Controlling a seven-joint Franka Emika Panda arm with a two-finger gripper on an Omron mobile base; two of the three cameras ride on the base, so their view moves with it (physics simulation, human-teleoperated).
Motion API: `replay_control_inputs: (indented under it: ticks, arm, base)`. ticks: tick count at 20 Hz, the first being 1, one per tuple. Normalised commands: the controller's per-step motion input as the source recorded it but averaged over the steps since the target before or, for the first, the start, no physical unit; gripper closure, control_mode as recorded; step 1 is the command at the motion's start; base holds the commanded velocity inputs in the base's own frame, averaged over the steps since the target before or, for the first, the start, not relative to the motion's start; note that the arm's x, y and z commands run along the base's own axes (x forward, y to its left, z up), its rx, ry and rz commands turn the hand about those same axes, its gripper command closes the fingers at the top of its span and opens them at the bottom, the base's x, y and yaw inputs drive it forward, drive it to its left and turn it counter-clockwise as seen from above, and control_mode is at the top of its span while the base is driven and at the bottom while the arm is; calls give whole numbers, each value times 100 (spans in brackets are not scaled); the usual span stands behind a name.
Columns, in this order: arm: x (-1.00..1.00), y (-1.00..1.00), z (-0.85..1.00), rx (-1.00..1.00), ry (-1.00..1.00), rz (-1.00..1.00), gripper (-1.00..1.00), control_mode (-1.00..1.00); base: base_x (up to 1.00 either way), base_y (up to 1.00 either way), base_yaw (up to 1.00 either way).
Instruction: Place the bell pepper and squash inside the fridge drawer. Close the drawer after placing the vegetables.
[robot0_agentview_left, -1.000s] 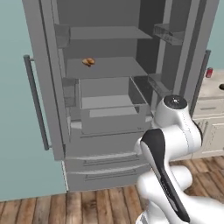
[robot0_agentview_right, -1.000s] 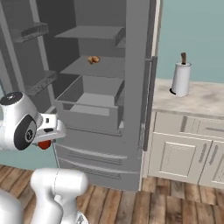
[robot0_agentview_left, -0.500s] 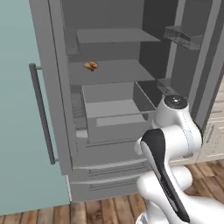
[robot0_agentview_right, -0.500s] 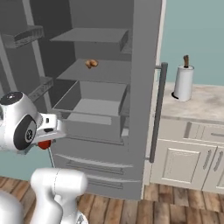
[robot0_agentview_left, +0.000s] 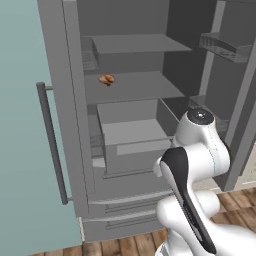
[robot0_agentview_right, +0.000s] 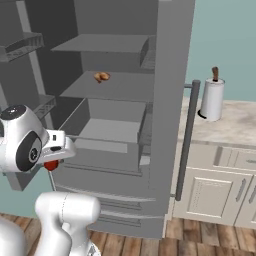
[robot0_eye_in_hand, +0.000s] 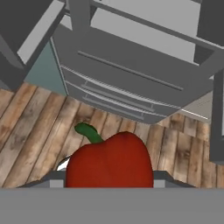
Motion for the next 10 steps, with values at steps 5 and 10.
replay_control_inputs:
  ticks: [5, 10]
  arm:
    - [0, 0, 37, 0, -6, -1, 100, -100]
    - [33, 3, 97, -4, -13, -1, 100, -100]
  base:
    - [4, 2, -1]
    - [0, 0, 0]
